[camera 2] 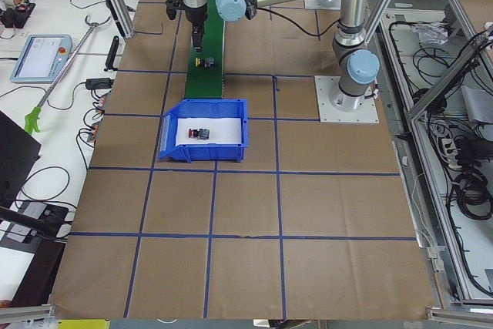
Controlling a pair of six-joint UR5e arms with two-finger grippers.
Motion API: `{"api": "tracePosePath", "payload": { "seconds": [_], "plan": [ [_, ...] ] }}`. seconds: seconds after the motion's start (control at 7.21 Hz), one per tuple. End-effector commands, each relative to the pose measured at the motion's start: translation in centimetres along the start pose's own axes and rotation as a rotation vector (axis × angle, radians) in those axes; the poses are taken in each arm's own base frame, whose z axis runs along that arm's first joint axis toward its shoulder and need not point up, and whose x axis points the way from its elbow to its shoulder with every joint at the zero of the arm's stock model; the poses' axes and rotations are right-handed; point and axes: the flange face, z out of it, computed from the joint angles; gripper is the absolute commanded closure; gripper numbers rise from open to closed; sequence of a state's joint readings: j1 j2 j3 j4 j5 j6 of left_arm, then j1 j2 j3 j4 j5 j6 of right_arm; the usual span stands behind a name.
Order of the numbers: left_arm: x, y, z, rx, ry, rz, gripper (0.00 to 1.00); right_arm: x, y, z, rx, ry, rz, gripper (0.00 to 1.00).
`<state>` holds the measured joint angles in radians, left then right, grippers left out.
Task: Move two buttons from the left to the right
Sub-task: 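Release the yellow button on the belt and return the left gripper to the bin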
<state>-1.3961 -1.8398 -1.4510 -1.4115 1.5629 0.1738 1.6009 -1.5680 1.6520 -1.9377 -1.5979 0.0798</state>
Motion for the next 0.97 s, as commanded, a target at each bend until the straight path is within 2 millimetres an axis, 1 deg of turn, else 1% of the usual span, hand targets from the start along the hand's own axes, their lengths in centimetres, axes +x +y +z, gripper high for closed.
{"api": "tracePosePath", "payload": {
  "seconds": [0.0,0.14,0.28,0.42,0.56,0.69,0.83],
  "plan": [
    [-7.3,-0.3,0.6,-0.010,0.005,0.002,0.00,0.0,0.1,0.2,-0.007,0.002,0.001,0.00],
    [-10.6,-0.1,1.2,-0.020,0.006,0.025,0.00,-0.1,0.2,0.3,-0.011,0.004,-0.001,0.00],
    [-14.4,0.1,1.9,-0.030,0.009,0.012,0.00,-0.1,0.2,0.4,-0.013,0.004,-0.001,0.00],
    [-18.0,0.7,2.3,-0.028,0.008,0.060,0.00,-0.1,0.2,0.4,-0.013,0.004,-0.001,0.00],
    [-22.1,1.4,3.0,-0.033,0.015,0.092,0.00,-0.1,0.2,0.4,-0.013,0.004,-0.001,0.00],
    [-24.8,2.0,3.8,-0.040,0.029,0.077,0.00,-0.1,0.2,0.4,-0.011,0.002,0.001,0.00],
    [-24.9,2.0,5.1,-0.050,0.038,0.074,0.00,-0.1,0.2,0.4,-0.013,0.003,0.001,0.00]
  ]
}}
